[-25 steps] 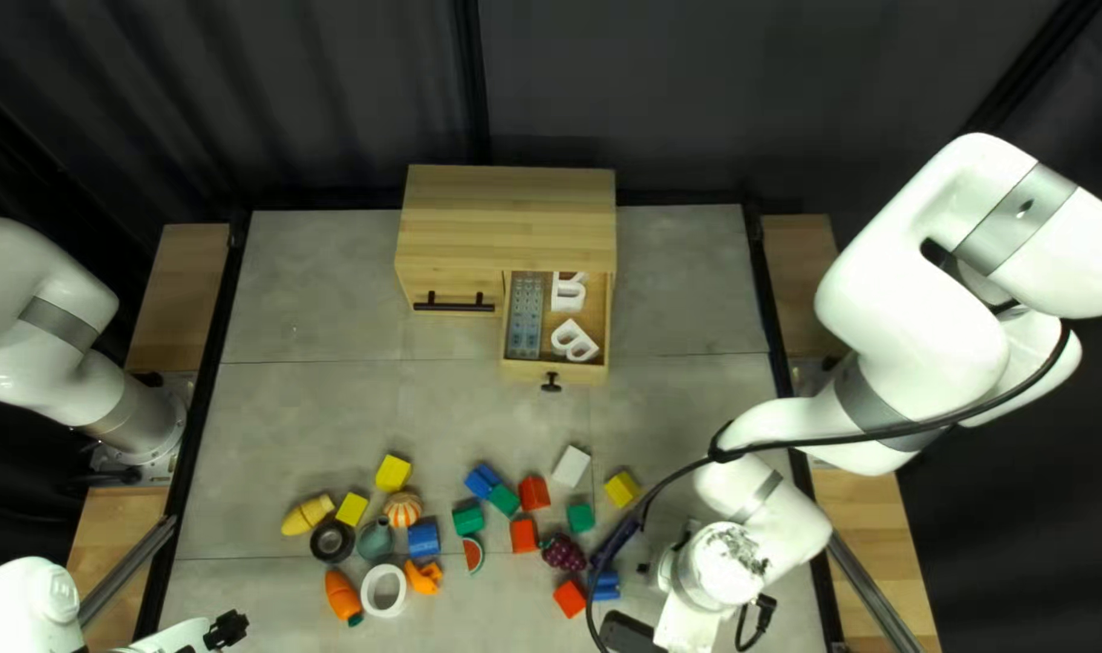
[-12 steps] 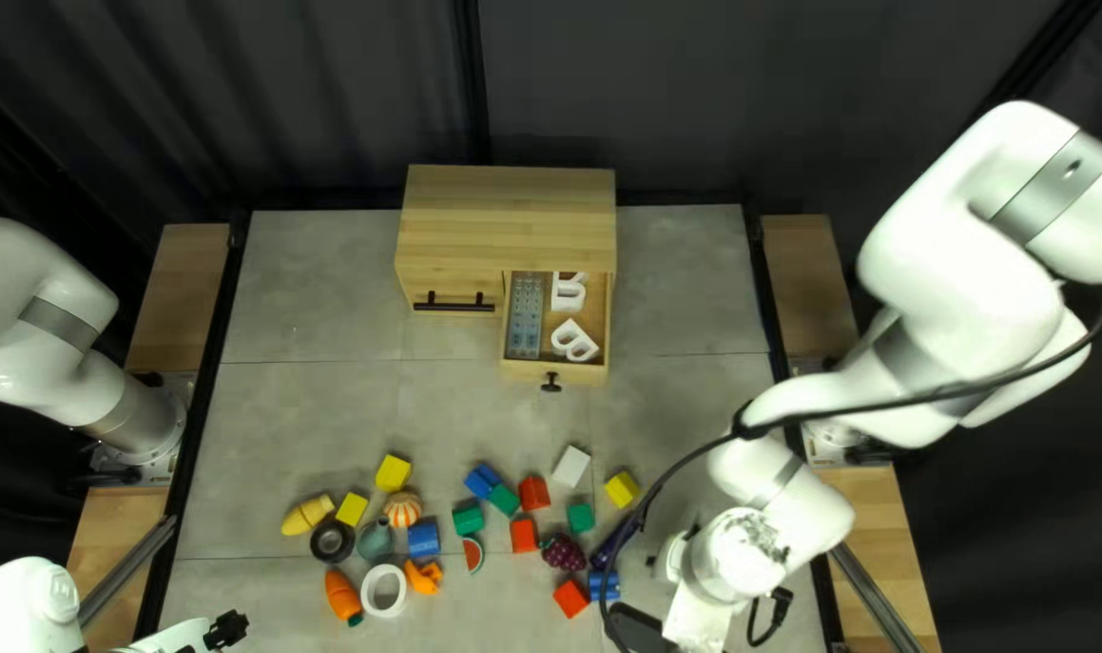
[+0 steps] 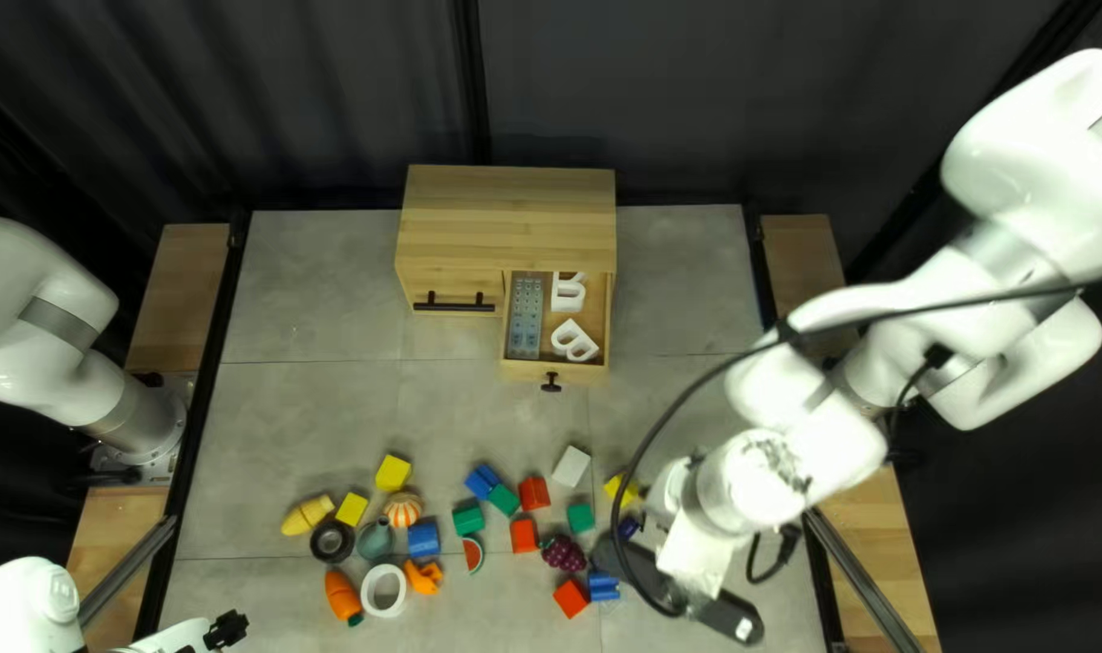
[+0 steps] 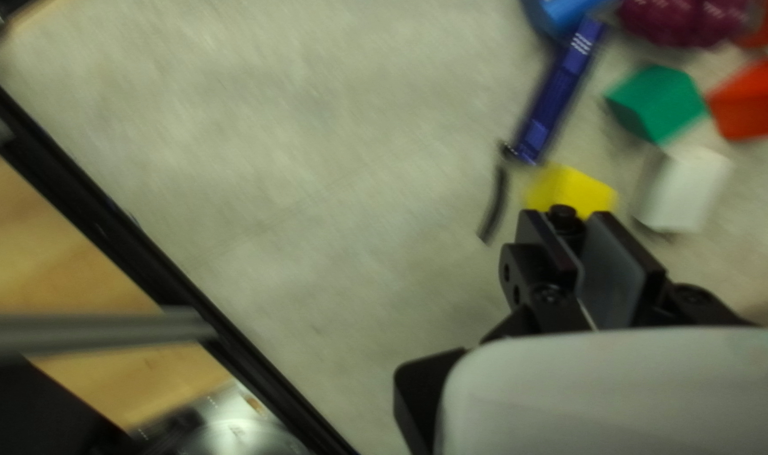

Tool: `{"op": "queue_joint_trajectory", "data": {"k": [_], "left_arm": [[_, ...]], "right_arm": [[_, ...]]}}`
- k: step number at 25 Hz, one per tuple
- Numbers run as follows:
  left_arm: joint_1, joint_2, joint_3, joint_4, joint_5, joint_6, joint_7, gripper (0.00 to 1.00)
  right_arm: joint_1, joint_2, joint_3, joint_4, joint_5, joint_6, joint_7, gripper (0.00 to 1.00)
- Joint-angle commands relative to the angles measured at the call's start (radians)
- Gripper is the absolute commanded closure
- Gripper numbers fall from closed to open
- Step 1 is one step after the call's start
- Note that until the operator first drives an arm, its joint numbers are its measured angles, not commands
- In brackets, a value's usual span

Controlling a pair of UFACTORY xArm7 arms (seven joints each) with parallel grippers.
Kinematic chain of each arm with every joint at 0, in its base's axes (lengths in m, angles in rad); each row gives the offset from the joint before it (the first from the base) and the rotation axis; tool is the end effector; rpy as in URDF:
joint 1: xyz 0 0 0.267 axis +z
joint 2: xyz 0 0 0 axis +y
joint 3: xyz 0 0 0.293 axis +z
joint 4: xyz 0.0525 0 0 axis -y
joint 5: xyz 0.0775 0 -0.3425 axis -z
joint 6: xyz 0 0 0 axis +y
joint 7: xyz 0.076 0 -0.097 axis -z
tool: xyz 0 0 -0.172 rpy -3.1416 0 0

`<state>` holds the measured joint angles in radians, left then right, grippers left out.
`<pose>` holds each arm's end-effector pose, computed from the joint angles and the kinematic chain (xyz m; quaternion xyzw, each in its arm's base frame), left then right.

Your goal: Open drawers and place objects into drawer and close

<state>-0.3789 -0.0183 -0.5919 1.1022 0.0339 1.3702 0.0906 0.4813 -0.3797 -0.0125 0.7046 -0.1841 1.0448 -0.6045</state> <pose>0.2313 -0.3219 0.2012 -0.8530 0.5061 0.1051 0.0728 0.3435 0.1347 0.2039 0.8328 0.5477 0.0145 0.0792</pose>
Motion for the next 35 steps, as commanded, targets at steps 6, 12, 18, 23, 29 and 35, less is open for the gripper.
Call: {"op": "queue_joint_trajectory", "data": {"k": [6,12,18,23,29,35], "left_arm": [[0.000,0.000,0.000,0.000,0.000,0.000,0.000,0.00],[0.000,0.000,0.000,0.000,0.000,0.000,0.000,0.00],[0.000,0.000,0.000,0.000,0.000,0.000,0.000,0.00],[0.000,0.000,0.000,0.000,0.000,0.000,0.000,0.00],[0.000,0.000,0.000,0.000,0.000,0.000,0.000,0.00],[0.000,0.000,0.000,0.000,0.000,0.000,0.000,0.00]], "right_arm": [[-0.055,0.077,-0.144,0.105,-0.043,-0.039,-0.322,1.00],[-0.082,0.125,-0.231,0.137,0.006,-0.113,-0.448,1.00],[-0.092,0.154,-0.302,0.142,0.089,-0.188,-0.561,1.00],[-0.090,0.179,-0.365,0.143,0.209,-0.232,-0.685,0.98],[-0.089,0.214,-0.408,0.154,0.298,-0.256,-0.797,1.00],[-0.097,0.280,-0.451,0.171,0.392,-0.282,-0.918,1.00]]}}
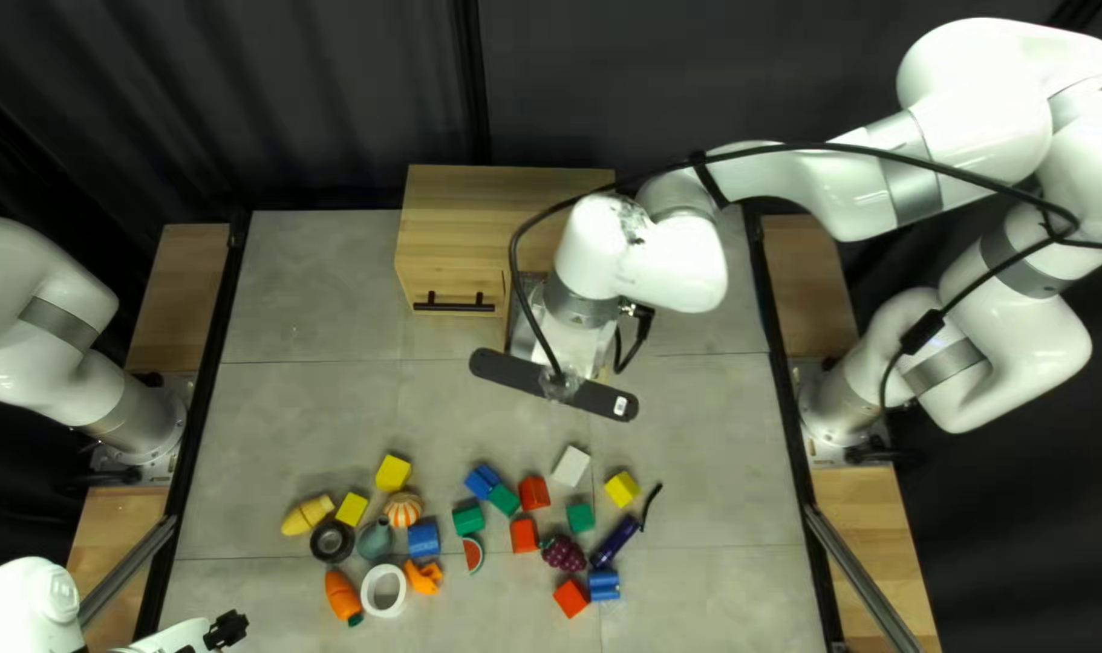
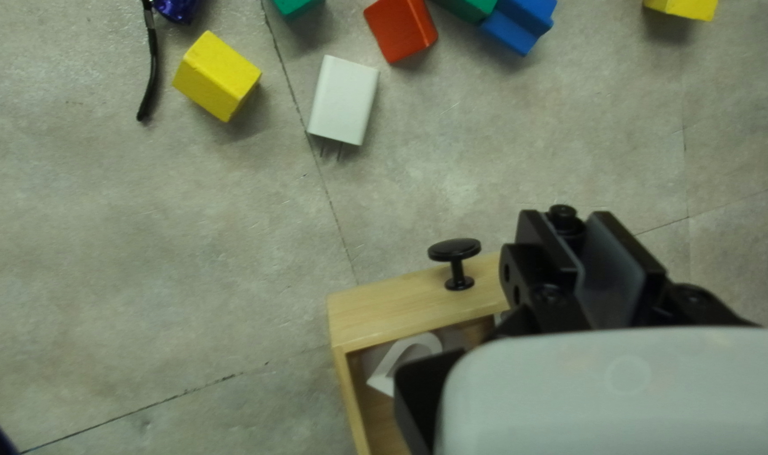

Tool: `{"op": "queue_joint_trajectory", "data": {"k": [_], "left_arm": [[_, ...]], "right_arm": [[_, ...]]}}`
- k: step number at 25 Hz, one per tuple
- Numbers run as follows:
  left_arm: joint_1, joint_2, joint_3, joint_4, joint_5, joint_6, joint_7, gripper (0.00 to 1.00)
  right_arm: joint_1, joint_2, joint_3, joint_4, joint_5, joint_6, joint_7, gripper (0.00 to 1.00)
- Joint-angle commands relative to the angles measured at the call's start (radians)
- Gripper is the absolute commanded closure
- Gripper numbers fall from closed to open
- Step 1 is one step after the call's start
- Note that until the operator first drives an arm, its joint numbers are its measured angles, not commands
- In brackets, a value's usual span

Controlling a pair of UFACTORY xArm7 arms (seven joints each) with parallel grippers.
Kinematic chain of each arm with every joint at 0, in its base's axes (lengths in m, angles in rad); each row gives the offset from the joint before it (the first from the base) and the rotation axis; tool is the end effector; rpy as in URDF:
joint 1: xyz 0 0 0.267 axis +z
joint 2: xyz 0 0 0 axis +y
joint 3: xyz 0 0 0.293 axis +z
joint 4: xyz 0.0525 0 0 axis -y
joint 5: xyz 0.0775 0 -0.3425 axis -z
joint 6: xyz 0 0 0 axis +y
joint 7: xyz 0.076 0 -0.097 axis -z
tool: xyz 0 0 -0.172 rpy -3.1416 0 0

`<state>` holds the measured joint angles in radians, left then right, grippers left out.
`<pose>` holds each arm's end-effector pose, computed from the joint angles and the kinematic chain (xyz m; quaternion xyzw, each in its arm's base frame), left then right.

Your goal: Open drawers and place objects into drawer and close

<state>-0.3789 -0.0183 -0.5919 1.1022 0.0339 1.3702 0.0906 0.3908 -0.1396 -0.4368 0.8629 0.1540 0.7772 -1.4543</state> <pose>0.2313 -0.3219 0.2012 -0.8530 0.5061 0.1051 0.0728 0.4764 0.0047 0.1967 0.7864 0.6023 0.1366 0.0059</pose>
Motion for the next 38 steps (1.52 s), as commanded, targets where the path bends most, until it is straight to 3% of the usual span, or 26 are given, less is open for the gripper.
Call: {"op": "queue_joint_trajectory", "data": {"k": [1,38], "left_arm": [[0.000,0.000,0.000,0.000,0.000,0.000,0.000,0.00],[0.000,0.000,0.000,0.000,0.000,0.000,0.000,0.00]], "right_arm": [[-0.009,0.050,-0.033,0.017,0.067,-0.014,-0.088,1.00],[-0.055,0.124,-0.093,0.076,0.073,0.058,-0.214,0.99]]}}
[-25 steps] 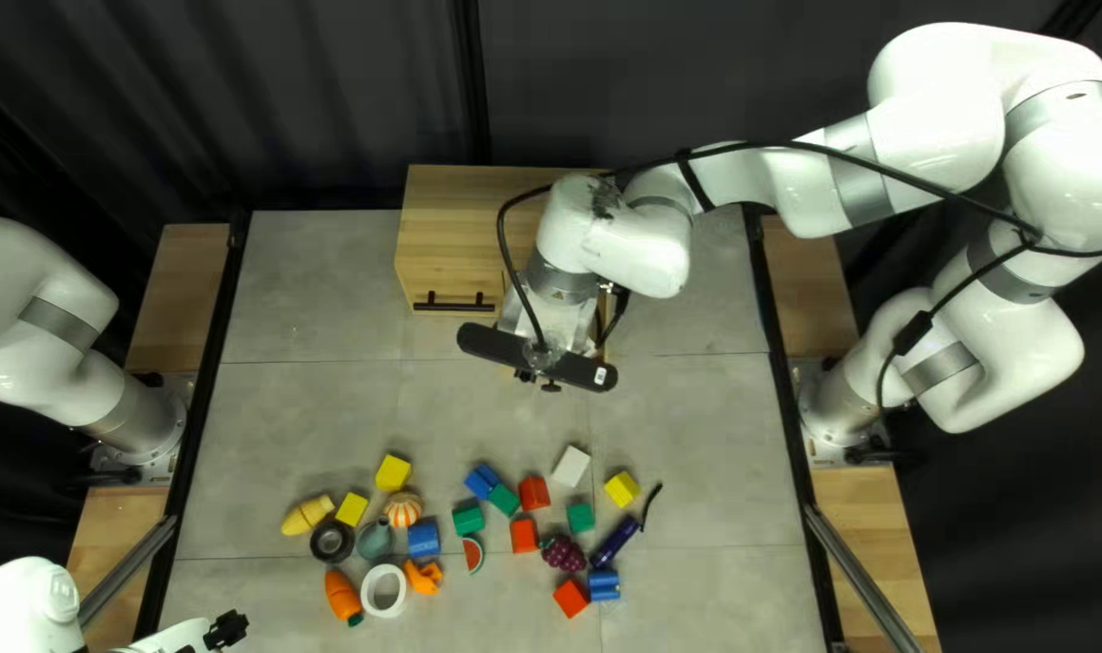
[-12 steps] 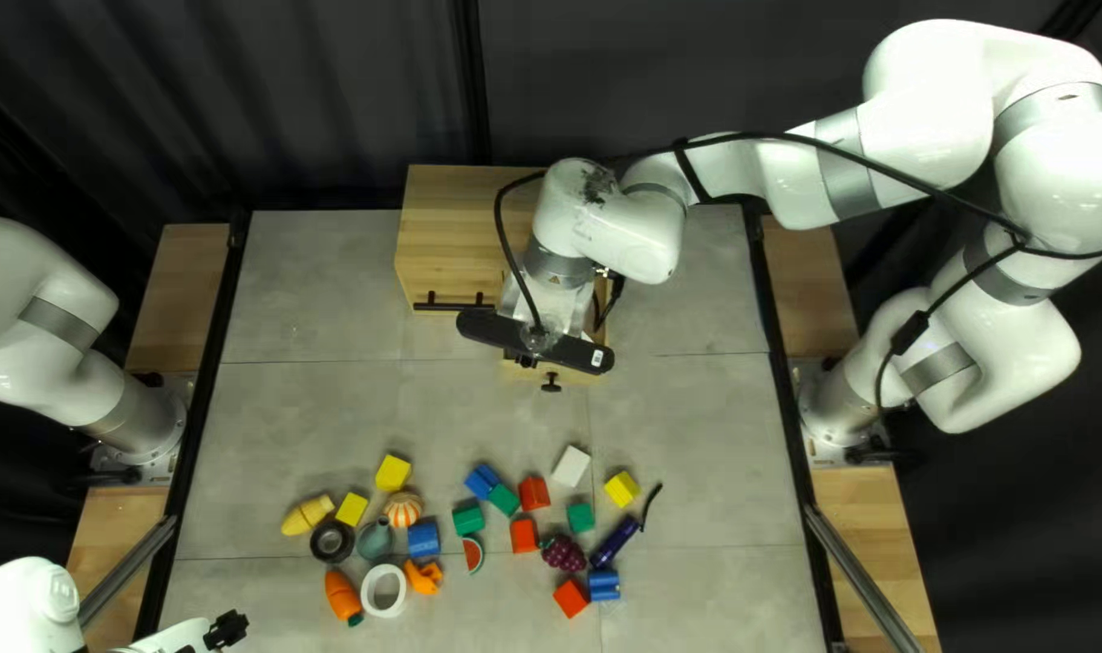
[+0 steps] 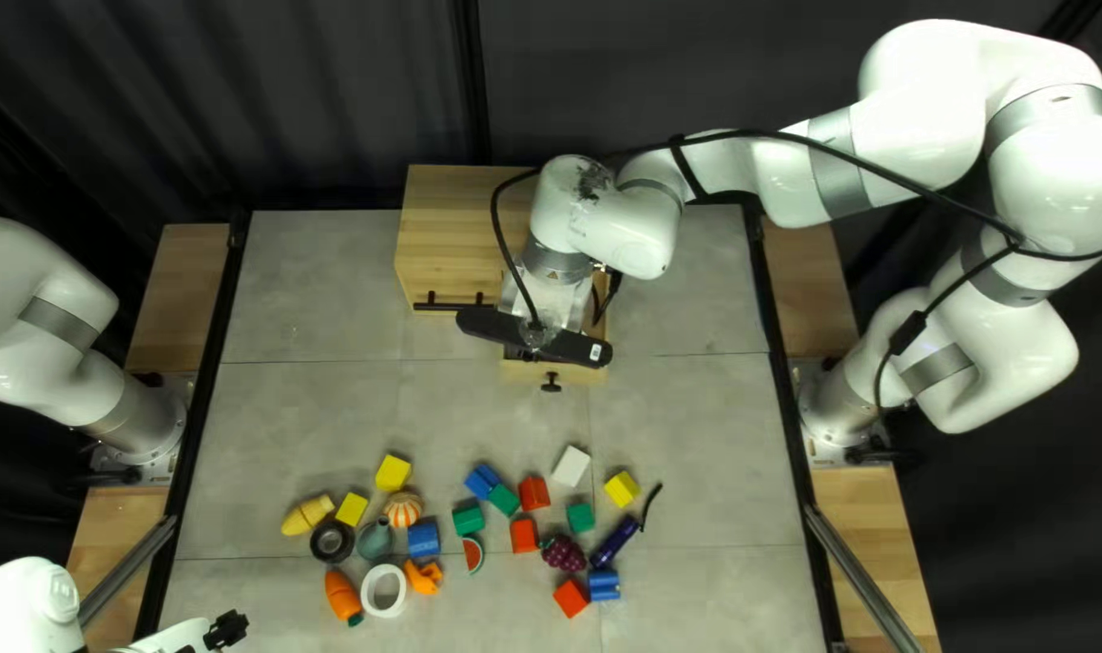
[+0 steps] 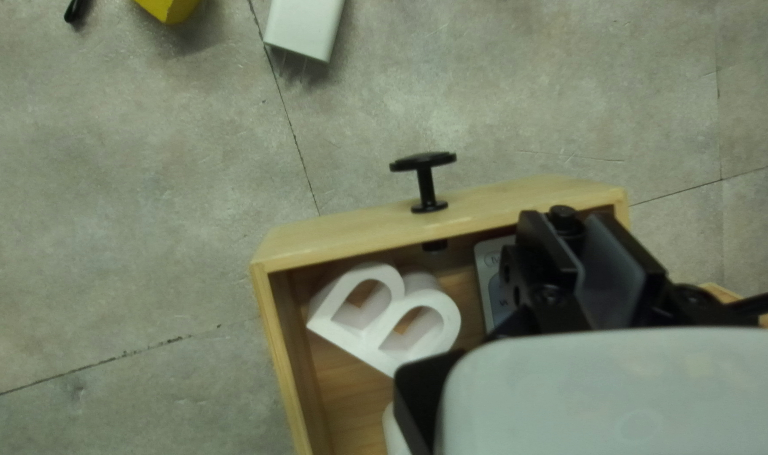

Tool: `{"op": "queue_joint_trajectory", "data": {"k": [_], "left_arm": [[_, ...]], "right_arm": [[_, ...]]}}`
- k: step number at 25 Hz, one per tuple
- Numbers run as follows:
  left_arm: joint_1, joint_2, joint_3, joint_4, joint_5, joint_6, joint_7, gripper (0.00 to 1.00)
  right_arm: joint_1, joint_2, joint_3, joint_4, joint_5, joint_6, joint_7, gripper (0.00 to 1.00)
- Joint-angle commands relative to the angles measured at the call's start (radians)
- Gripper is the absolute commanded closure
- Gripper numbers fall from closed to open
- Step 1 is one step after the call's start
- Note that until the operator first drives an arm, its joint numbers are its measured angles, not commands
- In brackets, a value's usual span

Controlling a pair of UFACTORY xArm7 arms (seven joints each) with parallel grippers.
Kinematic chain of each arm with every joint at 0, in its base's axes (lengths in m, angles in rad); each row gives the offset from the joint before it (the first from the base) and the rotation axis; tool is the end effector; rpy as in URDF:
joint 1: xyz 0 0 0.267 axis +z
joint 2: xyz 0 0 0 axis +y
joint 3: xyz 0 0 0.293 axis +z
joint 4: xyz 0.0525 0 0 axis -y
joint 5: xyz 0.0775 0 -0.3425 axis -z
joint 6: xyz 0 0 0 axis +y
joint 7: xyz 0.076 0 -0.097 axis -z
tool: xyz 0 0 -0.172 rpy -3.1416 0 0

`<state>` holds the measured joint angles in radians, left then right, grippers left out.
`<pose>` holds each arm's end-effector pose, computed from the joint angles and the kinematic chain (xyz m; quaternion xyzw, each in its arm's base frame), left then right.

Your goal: Open drawers and place objects into drawer and close

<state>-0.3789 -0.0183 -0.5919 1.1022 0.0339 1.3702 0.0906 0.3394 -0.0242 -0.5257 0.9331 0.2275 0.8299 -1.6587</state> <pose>0.2313 -0.3219 0.2012 -0.8530 0.5061 0.1051 0.0728 0.4795 -0.0554 0.1721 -0.7825 -0.6124 -0.1122 0.0082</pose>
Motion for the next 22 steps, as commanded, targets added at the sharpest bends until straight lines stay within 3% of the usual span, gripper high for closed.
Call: {"op": "queue_joint_trajectory", "data": {"k": [1,15,17,18,19,22], "left_arm": [[0.000,0.000,0.000,0.000,0.000,0.000,0.000,0.00],[0.000,0.000,0.000,0.000,0.000,0.000,0.000,0.00],[0.000,0.000,0.000,0.000,0.000,0.000,0.000,0.00],[0.000,0.000,0.000,0.000,0.000,0.000,0.000,0.00],[0.000,0.000,0.000,0.000,0.000,0.000,0.000,0.00],[0.000,0.000,0.000,0.000,0.000,0.000,0.000,0.00]], "right_arm": [[-0.005,0.012,-0.006,0.009,0.002,0.007,-0.014,0.99],[-0.017,0.040,-0.018,0.035,0.015,0.031,-0.030,0.95],[-0.019,0.044,-0.020,0.037,0.016,0.033,-0.029,0.74],[-0.020,0.044,-0.020,0.038,0.016,0.034,-0.028,0.17],[-0.020,0.045,-0.020,0.039,0.015,0.034,-0.026,0.00],[-0.019,0.040,-0.020,0.038,0.005,0.038,-0.009,0.00]]}}
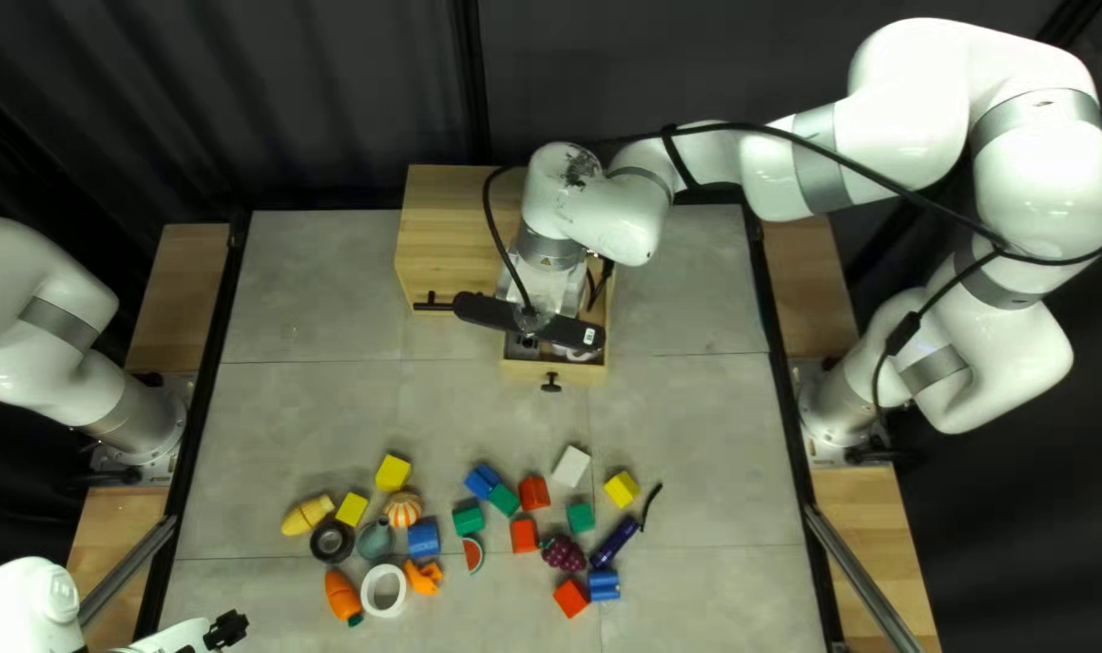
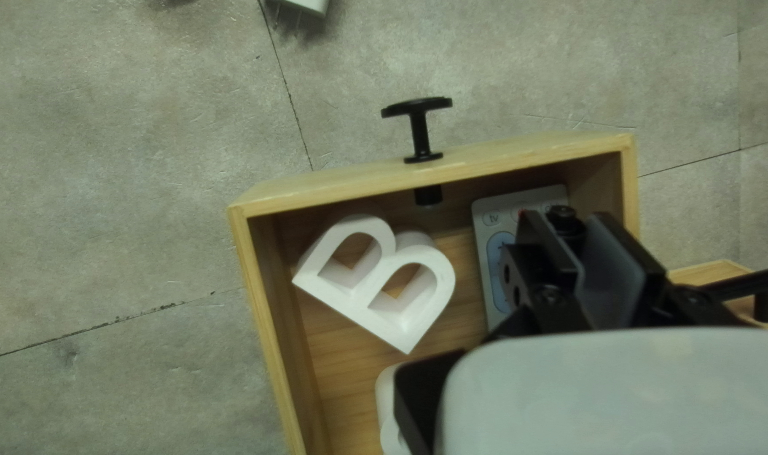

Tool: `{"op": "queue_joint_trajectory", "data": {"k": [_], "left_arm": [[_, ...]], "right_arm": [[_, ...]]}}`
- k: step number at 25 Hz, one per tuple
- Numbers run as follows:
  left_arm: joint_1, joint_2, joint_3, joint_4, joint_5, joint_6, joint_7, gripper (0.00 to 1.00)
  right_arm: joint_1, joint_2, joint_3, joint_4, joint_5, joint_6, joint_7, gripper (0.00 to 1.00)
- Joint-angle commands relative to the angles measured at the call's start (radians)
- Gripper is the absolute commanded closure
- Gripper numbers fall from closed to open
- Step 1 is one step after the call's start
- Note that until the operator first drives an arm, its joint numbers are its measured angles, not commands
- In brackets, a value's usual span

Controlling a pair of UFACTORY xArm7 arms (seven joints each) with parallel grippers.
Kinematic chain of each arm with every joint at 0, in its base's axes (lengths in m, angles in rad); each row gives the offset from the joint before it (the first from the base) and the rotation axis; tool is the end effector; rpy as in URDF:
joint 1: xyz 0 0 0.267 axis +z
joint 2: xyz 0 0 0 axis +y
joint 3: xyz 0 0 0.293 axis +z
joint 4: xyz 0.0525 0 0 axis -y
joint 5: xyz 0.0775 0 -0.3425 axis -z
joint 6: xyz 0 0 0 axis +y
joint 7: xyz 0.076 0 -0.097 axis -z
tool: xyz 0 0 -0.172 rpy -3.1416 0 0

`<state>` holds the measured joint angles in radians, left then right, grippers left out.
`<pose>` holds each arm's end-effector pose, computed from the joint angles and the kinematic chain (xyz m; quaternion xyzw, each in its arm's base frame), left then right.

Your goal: Open drawers and place objects into drawer and close

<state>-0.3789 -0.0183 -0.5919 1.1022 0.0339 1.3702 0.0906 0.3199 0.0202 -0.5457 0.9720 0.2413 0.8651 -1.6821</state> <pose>0.2313 -0.3219 0.2012 -0.8530 0.5061 0.1051 0.0728 0.4800 -0.0732 0.1666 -0.7896 -0.6054 -0.0992 0.0154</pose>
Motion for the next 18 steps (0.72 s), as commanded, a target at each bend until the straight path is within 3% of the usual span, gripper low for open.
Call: {"op": "queue_joint_trajectory", "data": {"k": [1,2,5,10,18], "left_arm": [[0.000,0.000,0.000,0.000,0.000,0.000,0.000,0.00],[0.000,0.000,0.000,0.000,0.000,0.000,0.000,0.00],[0.000,0.000,0.000,0.000,0.000,0.000,0.000,0.00],[0.000,0.000,0.000,0.000,0.000,0.000,0.000,0.00],[0.000,0.000,0.000,0.000,0.000,0.000,0.000,0.00]], "right_arm": [[0.002,-0.009,0.001,-0.003,-0.015,0.002,0.023,0.35],[0.003,-0.015,0.003,-0.006,-0.021,0.000,0.033,0.91],[0.013,-0.037,0.014,-0.010,-0.047,0.008,0.072,0.98],[0.031,-0.112,0.055,-0.029,-0.128,0.037,0.185,0.99],[0.062,-0.259,0.212,-0.100,-0.296,0.100,0.500,0.99]]}}
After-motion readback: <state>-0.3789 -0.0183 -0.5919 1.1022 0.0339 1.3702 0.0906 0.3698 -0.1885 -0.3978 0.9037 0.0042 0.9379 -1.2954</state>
